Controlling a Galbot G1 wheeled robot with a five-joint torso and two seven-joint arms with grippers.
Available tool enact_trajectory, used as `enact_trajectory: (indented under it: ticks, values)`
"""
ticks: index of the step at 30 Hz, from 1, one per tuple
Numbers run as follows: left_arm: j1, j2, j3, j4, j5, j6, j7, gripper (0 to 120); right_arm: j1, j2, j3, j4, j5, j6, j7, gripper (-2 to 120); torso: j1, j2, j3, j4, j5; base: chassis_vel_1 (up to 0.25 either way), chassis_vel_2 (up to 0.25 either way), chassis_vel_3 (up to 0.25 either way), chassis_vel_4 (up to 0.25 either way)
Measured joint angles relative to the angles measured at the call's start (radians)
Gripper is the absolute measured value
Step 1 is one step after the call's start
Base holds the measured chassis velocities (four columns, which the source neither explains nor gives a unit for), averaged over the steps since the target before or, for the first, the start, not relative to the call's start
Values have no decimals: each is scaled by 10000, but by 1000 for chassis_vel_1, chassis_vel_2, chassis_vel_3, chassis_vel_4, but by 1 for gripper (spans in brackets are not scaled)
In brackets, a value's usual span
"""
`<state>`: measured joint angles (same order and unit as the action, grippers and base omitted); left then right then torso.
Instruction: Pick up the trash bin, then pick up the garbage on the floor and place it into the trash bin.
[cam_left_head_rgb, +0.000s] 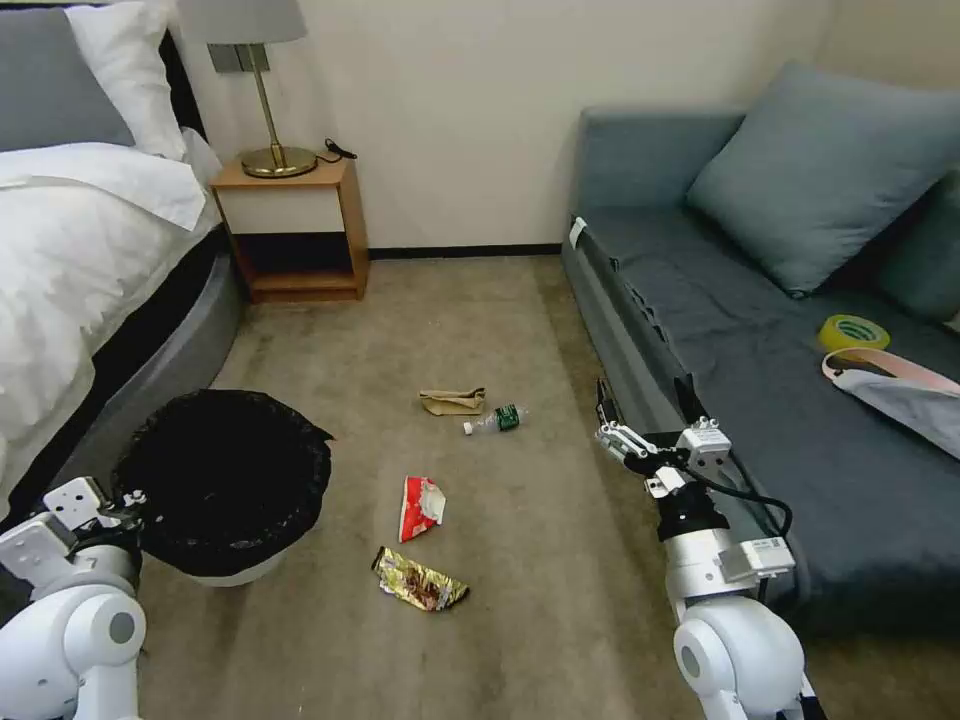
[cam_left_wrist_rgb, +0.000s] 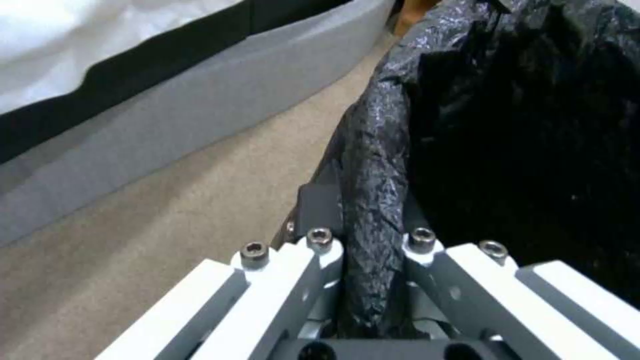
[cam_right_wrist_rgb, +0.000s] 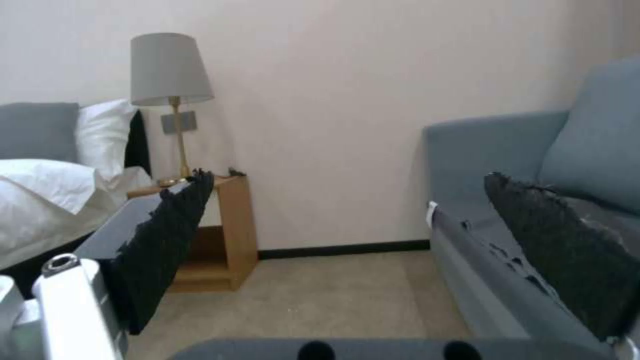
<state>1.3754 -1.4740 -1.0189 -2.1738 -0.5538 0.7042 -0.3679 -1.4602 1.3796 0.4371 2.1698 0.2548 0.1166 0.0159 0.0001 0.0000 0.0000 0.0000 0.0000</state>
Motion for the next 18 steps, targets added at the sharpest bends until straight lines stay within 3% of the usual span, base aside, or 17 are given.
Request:
enact_trajectory:
  ticks: [18]
  values:
    - [-67, -70, 145, 211, 176, -70, 44, 4, 208, -11, -325, -426, 12, 252, -80, 100, 0, -1, 0, 0, 0, -40, 47, 40, -44]
